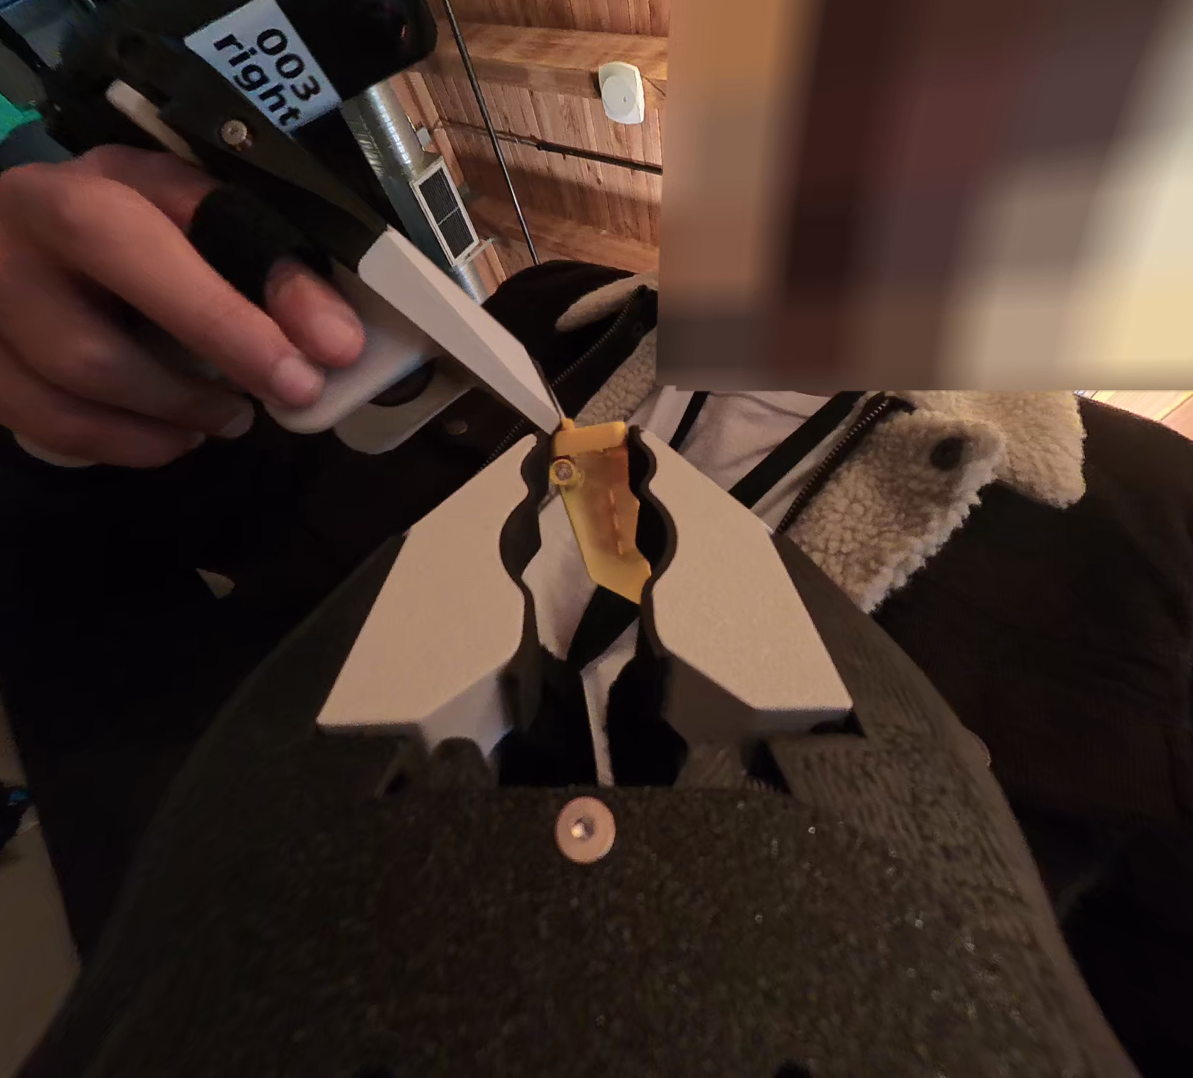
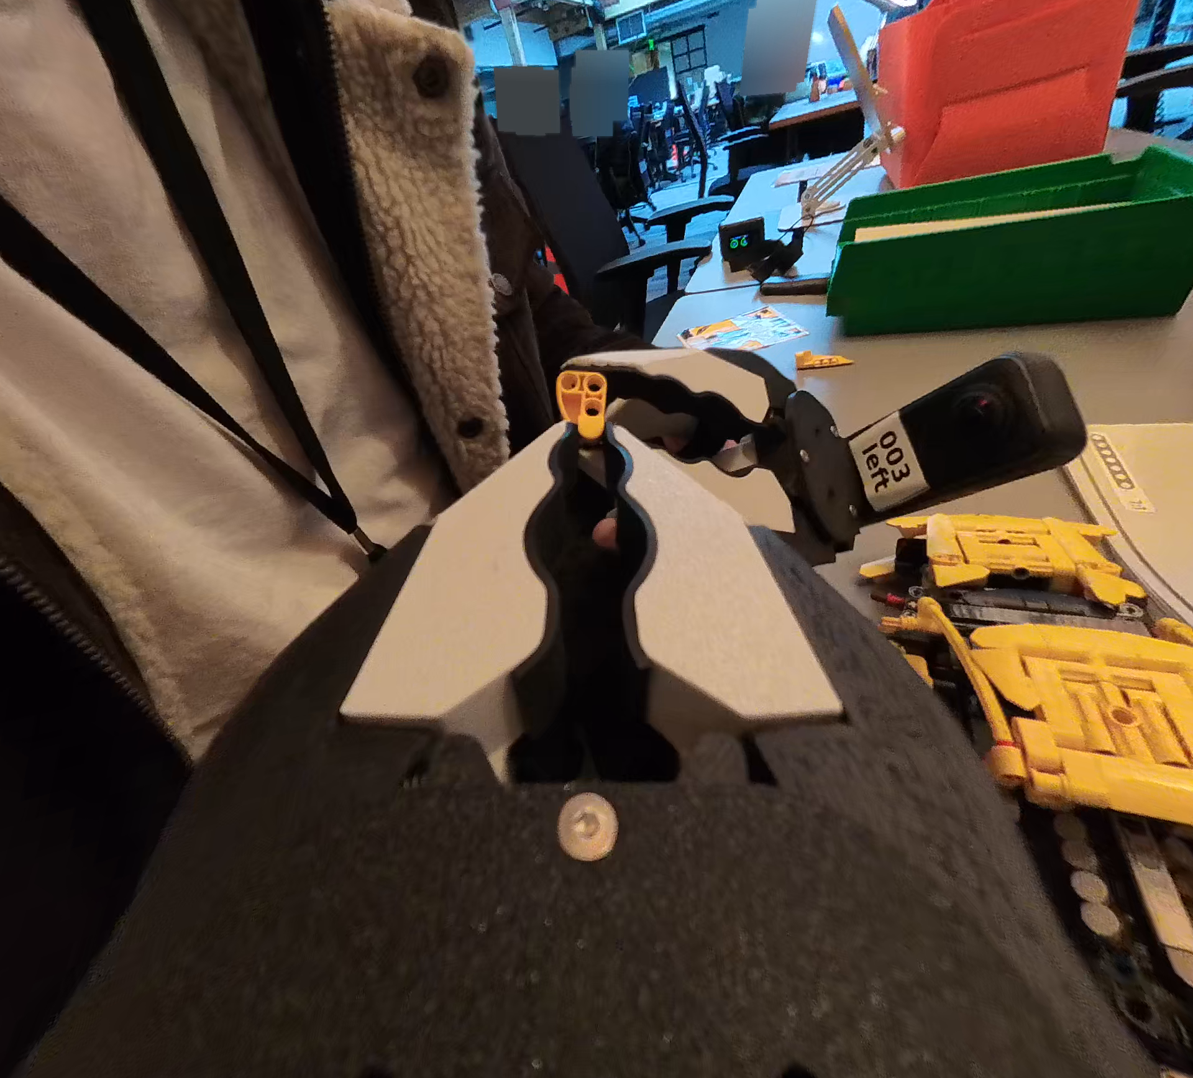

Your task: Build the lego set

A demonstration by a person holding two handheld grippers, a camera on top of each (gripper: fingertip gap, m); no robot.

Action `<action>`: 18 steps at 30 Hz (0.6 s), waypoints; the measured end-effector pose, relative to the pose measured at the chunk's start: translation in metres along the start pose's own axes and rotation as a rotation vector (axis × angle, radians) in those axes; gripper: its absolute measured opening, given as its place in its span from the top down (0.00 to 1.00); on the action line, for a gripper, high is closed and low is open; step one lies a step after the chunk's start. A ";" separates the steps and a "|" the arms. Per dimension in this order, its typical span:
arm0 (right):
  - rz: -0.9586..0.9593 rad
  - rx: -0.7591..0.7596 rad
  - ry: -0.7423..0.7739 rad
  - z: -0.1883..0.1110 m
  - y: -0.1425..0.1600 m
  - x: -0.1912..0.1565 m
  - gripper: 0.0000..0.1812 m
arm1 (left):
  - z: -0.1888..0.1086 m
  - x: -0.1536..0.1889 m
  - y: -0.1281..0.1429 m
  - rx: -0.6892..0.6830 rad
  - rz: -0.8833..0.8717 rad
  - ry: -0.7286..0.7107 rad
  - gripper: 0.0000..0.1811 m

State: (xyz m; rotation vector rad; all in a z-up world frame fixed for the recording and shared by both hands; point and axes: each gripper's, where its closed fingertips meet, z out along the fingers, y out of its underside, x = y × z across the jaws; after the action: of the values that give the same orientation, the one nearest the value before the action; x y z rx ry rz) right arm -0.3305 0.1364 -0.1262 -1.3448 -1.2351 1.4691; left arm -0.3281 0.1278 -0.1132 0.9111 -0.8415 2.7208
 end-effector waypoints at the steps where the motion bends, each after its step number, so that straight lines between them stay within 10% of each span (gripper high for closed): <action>1: 0.002 -0.009 -0.003 0.000 0.000 0.001 0.96 | 0.000 0.000 -0.001 0.004 0.003 -0.003 0.87; 18: -0.050 -0.020 0.053 -0.005 -0.007 0.000 0.87 | -0.003 -0.001 -0.005 0.027 0.029 -0.030 0.87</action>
State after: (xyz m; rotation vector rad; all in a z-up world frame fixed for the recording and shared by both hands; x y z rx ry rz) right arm -0.3259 0.1387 -0.1191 -1.3484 -1.2440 1.3810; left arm -0.3269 0.1333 -0.1133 0.9548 -0.8314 2.7564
